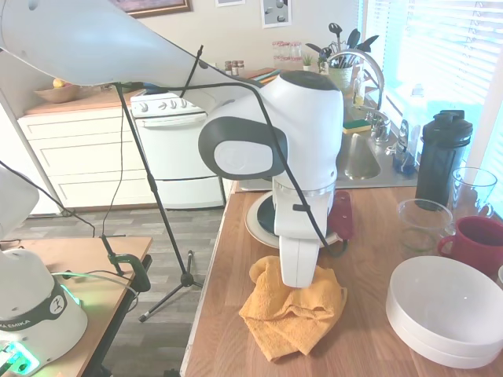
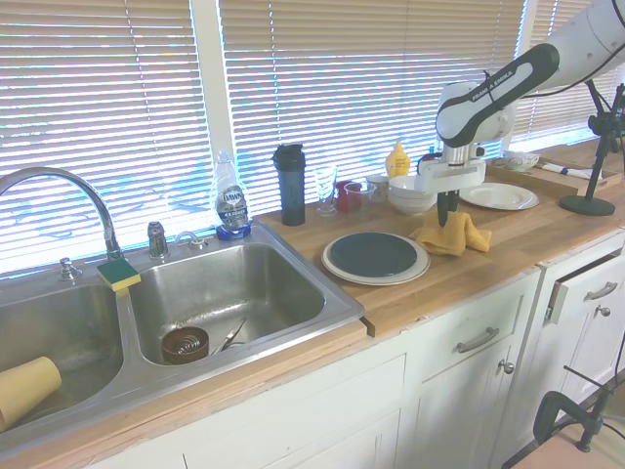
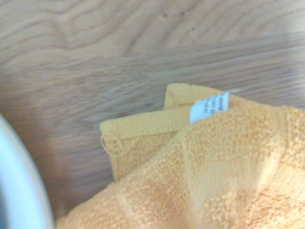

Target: Wipe the blue plate in clockwise motion

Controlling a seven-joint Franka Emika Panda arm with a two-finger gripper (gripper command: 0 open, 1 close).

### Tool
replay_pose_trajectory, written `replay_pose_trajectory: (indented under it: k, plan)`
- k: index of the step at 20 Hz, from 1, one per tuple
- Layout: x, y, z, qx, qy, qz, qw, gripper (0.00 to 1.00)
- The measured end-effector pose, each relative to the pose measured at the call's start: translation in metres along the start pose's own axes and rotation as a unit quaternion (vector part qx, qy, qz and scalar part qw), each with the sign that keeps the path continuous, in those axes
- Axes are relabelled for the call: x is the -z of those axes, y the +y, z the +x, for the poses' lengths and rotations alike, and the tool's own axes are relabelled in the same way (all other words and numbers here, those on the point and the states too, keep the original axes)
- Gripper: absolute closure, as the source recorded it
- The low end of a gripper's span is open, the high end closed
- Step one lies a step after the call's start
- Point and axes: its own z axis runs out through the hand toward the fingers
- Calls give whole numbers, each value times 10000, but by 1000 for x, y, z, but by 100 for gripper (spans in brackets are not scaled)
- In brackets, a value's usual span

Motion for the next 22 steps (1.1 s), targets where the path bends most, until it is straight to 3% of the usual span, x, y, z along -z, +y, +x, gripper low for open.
replay_pose_trajectory:
  k: [9, 17, 22]
  plan:
    - [58, -9, -42, 100, 67, 100, 9999, 100]
    - [150, -58, -122, 333, 266, 377, 9984, 100]
    - [157, -87, -184, 598, 286, 331, 9973, 100]
